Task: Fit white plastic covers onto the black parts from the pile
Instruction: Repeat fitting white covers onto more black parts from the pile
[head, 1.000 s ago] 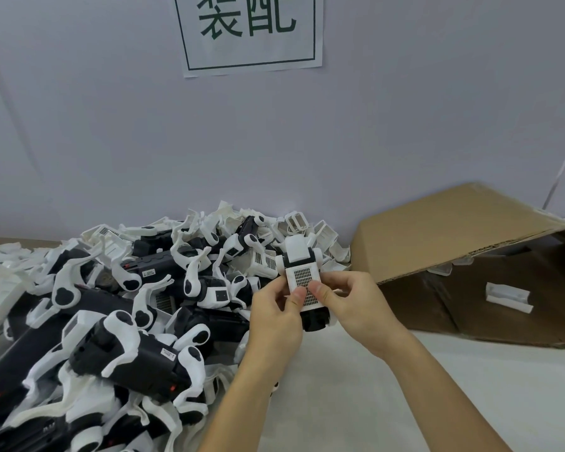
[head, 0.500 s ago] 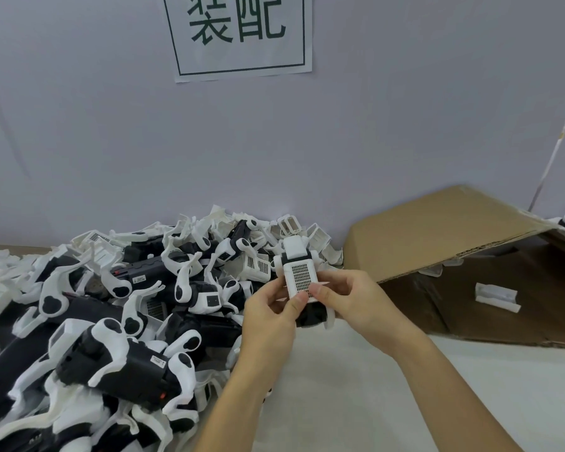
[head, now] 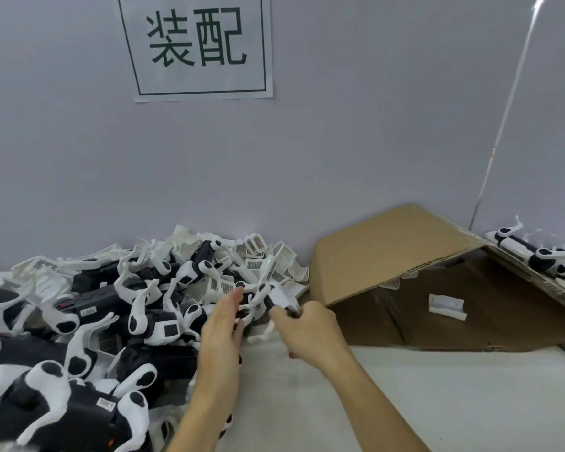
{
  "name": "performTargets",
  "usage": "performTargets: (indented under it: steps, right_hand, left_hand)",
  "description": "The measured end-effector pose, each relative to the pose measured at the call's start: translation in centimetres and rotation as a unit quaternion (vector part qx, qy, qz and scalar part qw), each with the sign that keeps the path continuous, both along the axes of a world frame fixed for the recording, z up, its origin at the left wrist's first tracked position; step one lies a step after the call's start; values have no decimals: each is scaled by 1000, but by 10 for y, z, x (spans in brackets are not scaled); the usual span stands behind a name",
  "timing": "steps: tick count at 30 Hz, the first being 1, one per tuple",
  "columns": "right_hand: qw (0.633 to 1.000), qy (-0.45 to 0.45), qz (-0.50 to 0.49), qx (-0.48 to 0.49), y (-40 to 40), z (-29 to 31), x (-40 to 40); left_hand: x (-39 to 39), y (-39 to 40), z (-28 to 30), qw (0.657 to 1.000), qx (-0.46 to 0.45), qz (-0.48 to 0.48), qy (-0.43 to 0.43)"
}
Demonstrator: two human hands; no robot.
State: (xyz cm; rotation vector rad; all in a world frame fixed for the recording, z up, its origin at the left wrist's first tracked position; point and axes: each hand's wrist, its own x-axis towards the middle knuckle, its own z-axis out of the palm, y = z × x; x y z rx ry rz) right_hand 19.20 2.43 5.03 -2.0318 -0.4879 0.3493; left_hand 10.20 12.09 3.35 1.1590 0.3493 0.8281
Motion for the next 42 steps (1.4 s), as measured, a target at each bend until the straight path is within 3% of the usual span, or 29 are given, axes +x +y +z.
performTargets:
  steps: [2, 5, 7, 9, 10, 13, 16, 19, 22, 25, 28, 32, 36, 42]
  right_hand:
    - [985, 141, -12, 99, 1, 10, 15]
    - [931, 169, -45, 322, -1, 52, 42]
    - [851, 179, -61, 489, -11, 88, 61]
    - [783, 227, -44, 577, -29, 108, 73]
    - [784, 234, -41, 573, -36, 108, 72]
    - [860, 195, -62, 467, -34, 80, 51]
    - [906, 143, -89, 388, -21, 26, 30]
    - [961, 53, -48, 266, -9, -23, 16]
    - [984, 14, 9, 176, 4, -46, 1]
    - [991, -39, 55, 119, 17, -54, -7]
    - [985, -102, 58, 126, 31, -42, -7]
    - [975, -169, 78, 124, 62, -4, 8]
    - [963, -215, 163, 14, 86, 11, 17]
    - [933, -304, 195, 5, 113, 25, 20]
  left_hand:
    - [-1, 5, 1, 999, 2, 28, -19]
    - [-1, 5, 1, 999, -14, 43, -26]
    - [0, 4, 1, 999, 0, 45, -25]
    - [1, 3, 0, 999, 4, 44, -22]
    - [1, 3, 0, 999, 1, 42, -21]
    - [1, 3, 0, 999, -8, 39, -22]
    - [0, 2, 2, 999, -11, 39, -17]
    - [0, -1, 3, 999, 21, 44, 7]
    - [2, -4, 1, 996, 70, 37, 47]
    - [3, -3, 1, 996, 55, 23, 68]
    - [2, 2, 1, 996, 29, 31, 75]
    - [-1, 5, 1, 999, -7, 24, 36]
    - [-3, 11, 1, 997, -57, 51, -5]
    - [-2, 11, 4, 994, -92, 60, -14]
